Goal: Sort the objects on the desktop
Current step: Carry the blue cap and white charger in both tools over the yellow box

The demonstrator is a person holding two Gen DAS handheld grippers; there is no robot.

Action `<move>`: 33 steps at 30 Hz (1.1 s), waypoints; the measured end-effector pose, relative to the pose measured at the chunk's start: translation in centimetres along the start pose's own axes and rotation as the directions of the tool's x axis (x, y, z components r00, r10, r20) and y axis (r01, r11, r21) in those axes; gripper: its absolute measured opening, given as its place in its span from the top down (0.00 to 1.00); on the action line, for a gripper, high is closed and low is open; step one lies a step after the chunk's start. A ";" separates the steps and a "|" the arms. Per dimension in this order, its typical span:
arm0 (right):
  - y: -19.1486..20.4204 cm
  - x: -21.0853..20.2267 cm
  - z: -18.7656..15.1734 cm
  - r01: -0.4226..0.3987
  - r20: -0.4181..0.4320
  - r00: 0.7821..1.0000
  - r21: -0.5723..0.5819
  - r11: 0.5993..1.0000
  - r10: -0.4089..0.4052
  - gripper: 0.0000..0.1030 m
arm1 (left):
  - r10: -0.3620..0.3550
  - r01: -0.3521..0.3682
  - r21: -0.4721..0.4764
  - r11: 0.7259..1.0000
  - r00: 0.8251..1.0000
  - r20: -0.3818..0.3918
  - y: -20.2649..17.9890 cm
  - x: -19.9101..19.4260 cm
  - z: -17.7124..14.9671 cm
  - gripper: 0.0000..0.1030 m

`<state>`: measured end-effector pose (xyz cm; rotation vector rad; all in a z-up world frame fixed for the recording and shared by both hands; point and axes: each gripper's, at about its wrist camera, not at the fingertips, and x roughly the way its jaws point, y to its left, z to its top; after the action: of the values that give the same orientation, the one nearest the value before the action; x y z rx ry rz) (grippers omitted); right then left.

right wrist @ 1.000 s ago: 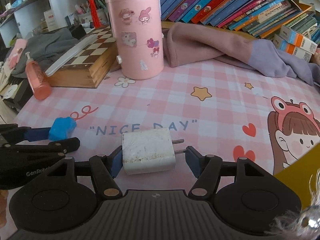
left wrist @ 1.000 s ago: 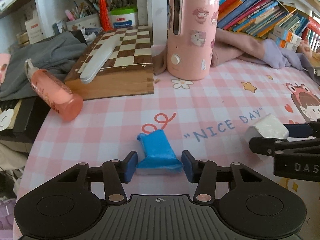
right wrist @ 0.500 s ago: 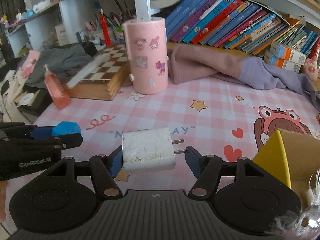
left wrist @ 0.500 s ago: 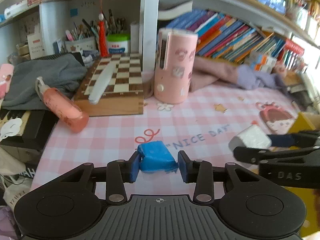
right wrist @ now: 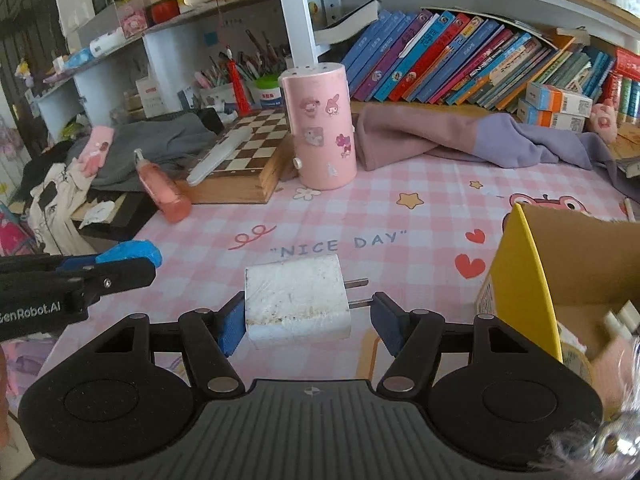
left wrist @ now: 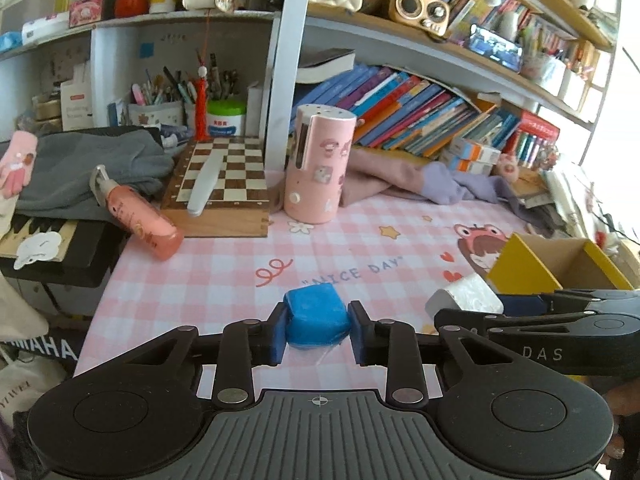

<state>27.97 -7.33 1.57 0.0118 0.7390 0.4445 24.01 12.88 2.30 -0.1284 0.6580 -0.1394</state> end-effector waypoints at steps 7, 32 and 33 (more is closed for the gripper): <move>1.8 -2.7 -1.9 -0.003 0.006 1.000 0.001 1.000 0.003 0.40 | -0.049 0.049 -0.027 0.998 0.998 0.033 -0.1 -3.0 -0.8 0.72; 5.3 -13.5 -11.3 0.084 0.003 0.996 0.035 0.996 -0.084 0.40 | -0.243 0.243 0.019 0.970 0.970 -0.006 -2.8 -11.4 -7.3 0.72; 5.4 -13.8 -11.6 0.085 0.002 0.996 0.039 0.996 -0.085 0.40 | -0.249 0.250 0.022 0.968 0.968 -0.008 -2.9 -11.6 -7.4 0.72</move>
<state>9.34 -9.57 2.72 0.0174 0.7418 0.3487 10.08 11.41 3.91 -0.1884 0.6438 -0.3900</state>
